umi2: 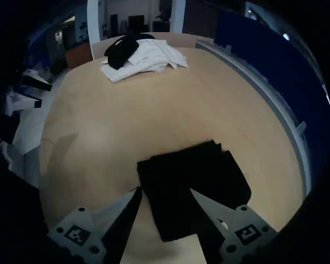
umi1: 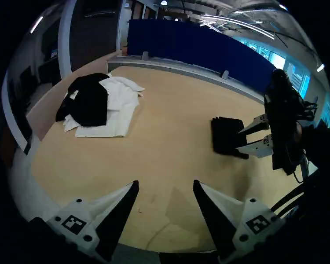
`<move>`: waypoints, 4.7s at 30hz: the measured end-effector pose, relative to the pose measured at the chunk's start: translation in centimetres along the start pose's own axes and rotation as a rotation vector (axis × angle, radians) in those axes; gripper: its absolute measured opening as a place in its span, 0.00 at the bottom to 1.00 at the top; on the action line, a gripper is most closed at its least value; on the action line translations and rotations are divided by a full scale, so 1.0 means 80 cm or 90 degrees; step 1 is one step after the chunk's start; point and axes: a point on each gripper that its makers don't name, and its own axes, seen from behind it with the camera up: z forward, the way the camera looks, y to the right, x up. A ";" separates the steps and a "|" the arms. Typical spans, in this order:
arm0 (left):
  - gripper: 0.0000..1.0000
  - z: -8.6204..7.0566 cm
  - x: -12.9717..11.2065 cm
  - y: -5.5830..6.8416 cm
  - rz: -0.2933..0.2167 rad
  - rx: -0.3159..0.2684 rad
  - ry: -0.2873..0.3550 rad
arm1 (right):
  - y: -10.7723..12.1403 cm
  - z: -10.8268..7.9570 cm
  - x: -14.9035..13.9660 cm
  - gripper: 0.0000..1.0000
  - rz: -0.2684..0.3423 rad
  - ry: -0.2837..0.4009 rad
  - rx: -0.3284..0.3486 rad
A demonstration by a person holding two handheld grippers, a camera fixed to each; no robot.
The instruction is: Fold towel
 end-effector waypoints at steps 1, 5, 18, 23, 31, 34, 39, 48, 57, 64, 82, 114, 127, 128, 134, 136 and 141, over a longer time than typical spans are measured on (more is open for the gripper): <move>0.91 0.000 0.000 0.000 0.000 0.000 0.000 | 0.000 -0.002 -0.004 0.73 0.005 -0.001 -0.002; 0.91 -0.001 0.002 0.002 0.000 -0.002 0.000 | 0.003 -0.011 -0.020 0.74 0.023 -0.005 -0.011; 0.91 0.003 0.001 0.010 0.006 -0.007 -0.001 | 0.006 -0.033 -0.076 0.74 0.086 -0.022 -0.041; 0.91 0.004 0.000 0.012 0.005 -0.009 -0.001 | 0.005 -0.035 -0.090 0.73 0.103 -0.030 -0.049; 0.91 0.006 -0.001 0.014 0.007 -0.011 -0.002 | 0.002 -0.033 -0.105 0.68 0.115 -0.042 -0.054; 0.91 0.006 -0.001 0.014 0.005 -0.011 -0.002 | 0.000 -0.030 -0.108 0.63 0.121 -0.044 -0.054; 0.91 0.006 0.000 0.013 -0.002 -0.014 -0.003 | -0.004 -0.026 -0.110 0.54 0.133 -0.047 -0.052; 0.91 0.007 0.000 0.012 -0.001 -0.012 -0.002 | -0.006 -0.023 -0.113 0.40 0.147 -0.045 -0.055; 0.91 0.006 -0.001 0.016 0.000 -0.016 -0.003 | -0.012 -0.025 -0.111 0.11 0.169 -0.036 -0.057; 0.91 0.005 0.001 0.017 0.002 -0.016 -0.002 | -0.006 -0.030 -0.103 0.06 0.162 -0.024 -0.060; 0.91 0.004 0.045 0.041 0.021 -0.041 0.034 | 0.071 -0.123 0.005 0.05 0.096 0.055 -0.124; 0.91 -0.011 0.096 0.097 0.079 -0.085 0.073 | 0.175 -0.308 0.008 0.05 0.087 0.088 -0.234; 0.91 -0.013 0.100 0.101 0.084 -0.082 0.073 | 0.216 -0.358 -0.046 0.05 0.108 0.072 -0.264; 0.91 -0.013 0.100 0.101 0.084 -0.081 0.073 | 0.220 -0.362 -0.050 0.05 0.109 0.071 -0.266; 0.91 -0.013 0.102 0.104 0.088 -0.078 0.073 | 0.241 -0.385 -0.075 0.05 0.118 0.062 -0.281; 0.91 -0.012 0.102 0.105 0.088 -0.077 0.072 | 0.248 -0.392 -0.085 0.05 0.120 0.058 -0.286; 0.91 -0.009 0.103 0.111 0.089 -0.077 0.070 | 0.266 -0.407 -0.108 0.05 0.128 0.050 -0.299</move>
